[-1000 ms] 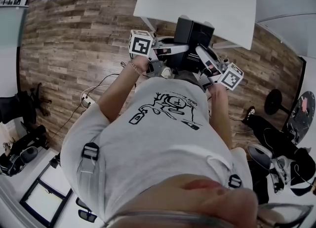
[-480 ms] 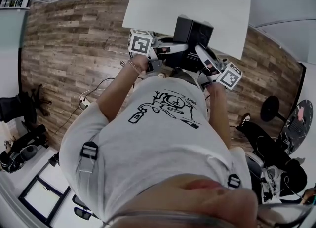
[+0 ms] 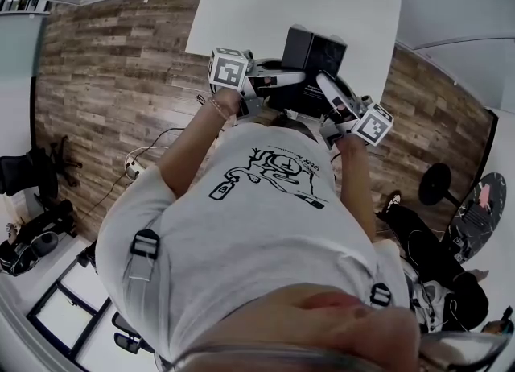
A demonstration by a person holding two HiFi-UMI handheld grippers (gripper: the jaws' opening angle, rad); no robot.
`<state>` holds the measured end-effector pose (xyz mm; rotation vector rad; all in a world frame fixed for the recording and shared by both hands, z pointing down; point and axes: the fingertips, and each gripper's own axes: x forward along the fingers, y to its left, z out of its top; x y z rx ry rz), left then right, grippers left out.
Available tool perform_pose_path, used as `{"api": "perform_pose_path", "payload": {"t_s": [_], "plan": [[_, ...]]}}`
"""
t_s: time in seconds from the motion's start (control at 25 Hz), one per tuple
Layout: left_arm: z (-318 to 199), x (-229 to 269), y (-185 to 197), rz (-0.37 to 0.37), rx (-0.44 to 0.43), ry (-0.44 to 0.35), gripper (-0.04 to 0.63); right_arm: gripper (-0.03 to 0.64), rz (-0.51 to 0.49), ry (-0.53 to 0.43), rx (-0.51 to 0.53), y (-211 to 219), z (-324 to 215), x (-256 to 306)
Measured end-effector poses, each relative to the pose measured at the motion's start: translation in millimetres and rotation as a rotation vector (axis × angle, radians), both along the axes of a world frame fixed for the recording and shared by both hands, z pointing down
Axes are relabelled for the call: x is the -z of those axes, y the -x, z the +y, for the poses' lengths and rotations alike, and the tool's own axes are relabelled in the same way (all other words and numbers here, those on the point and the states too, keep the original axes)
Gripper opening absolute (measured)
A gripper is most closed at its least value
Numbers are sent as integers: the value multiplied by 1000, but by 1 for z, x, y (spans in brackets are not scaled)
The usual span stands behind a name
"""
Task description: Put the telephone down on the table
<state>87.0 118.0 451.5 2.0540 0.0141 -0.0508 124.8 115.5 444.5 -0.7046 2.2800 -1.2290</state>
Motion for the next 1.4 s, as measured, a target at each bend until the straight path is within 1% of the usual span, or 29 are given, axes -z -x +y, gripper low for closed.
{"api": "perform_pose_path", "payload": {"t_s": [0.08, 0.32, 0.44, 0.56, 0.76, 1.0, 1.2, 1.4], "plan": [[-10, -5, -16, -10, 1, 11, 161, 158, -5, 9, 4, -16, -11, -6], [-15, -13, -25, -15, -1, 30, 161, 158, -12, 41, 14, -25, -14, -15], [-24, -20, -23, -14, -7, 24, 161, 158, -13, 52, 13, -24, -21, -17], [-40, -34, -13, -16, -13, 6, 161, 158, -12, 53, 11, -19, -36, -17], [-69, -18, -7, 0, -14, 41, 161, 158, 1, 62, 7, -7, -67, -19], [-120, -20, 14, -4, -24, 42, 161, 158, 4, 67, 2, 14, -117, -20], [-187, -26, 55, -1, -32, 67, 161, 158, 3, 84, 1, 57, -184, -24], [-214, -27, 71, 6, -50, 67, 161, 158, 19, 81, -23, 73, -212, -26]]}}
